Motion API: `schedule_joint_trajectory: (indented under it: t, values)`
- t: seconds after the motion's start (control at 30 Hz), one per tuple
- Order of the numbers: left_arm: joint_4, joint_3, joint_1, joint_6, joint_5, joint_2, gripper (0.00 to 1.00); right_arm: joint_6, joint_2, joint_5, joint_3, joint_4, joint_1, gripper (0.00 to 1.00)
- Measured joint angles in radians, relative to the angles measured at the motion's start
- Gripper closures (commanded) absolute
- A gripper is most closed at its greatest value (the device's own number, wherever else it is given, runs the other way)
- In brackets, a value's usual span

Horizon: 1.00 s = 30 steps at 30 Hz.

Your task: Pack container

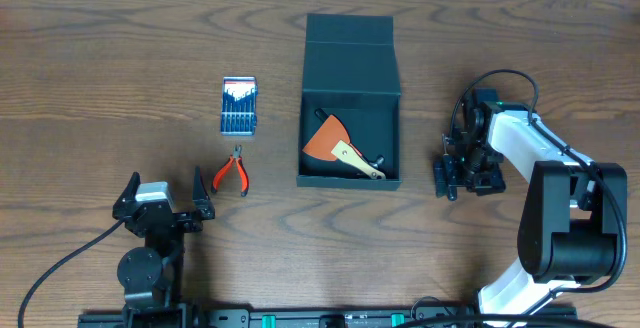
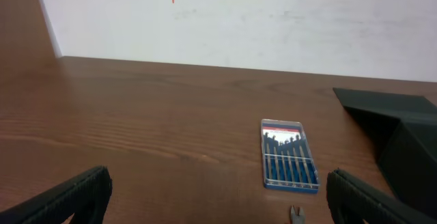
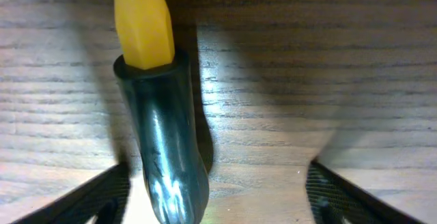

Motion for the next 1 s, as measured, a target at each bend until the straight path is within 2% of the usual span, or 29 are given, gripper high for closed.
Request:
schedule_joint_trajectory:
  t: [0.07,0.23,0.4,0.63,0.77,1.0]
  values:
    - [0.000,0.000,0.000,0.000,0.000,0.000,0.01,0.000,0.000,0.000,0.000,-0.002,0.000,0.32]
    - [0.000,0.000,0.000,0.000,0.000,0.000,0.02,0.003,0.001,-0.001,0.000,-0.003,0.000,0.35]
    - [0.000,0.000,0.000,0.000,0.000,0.000,0.01,0.002,0.001,-0.002,0.000,-0.005,0.000,0.46]
    - [0.000,0.000,0.000,0.000,0.000,0.000,0.02,0.003,0.002,-0.002,0.000,-0.010,0.000,0.50]
    - [0.000,0.000,0.000,0.000,0.000,0.000,0.01,0.002,0.003,-0.005,0.000,-0.017,0.000,0.60]
    - [0.000,0.000,0.000,0.000,0.000,0.000,0.02,0.004,0.005,-0.008,0.001,-0.021,0.000,0.56]
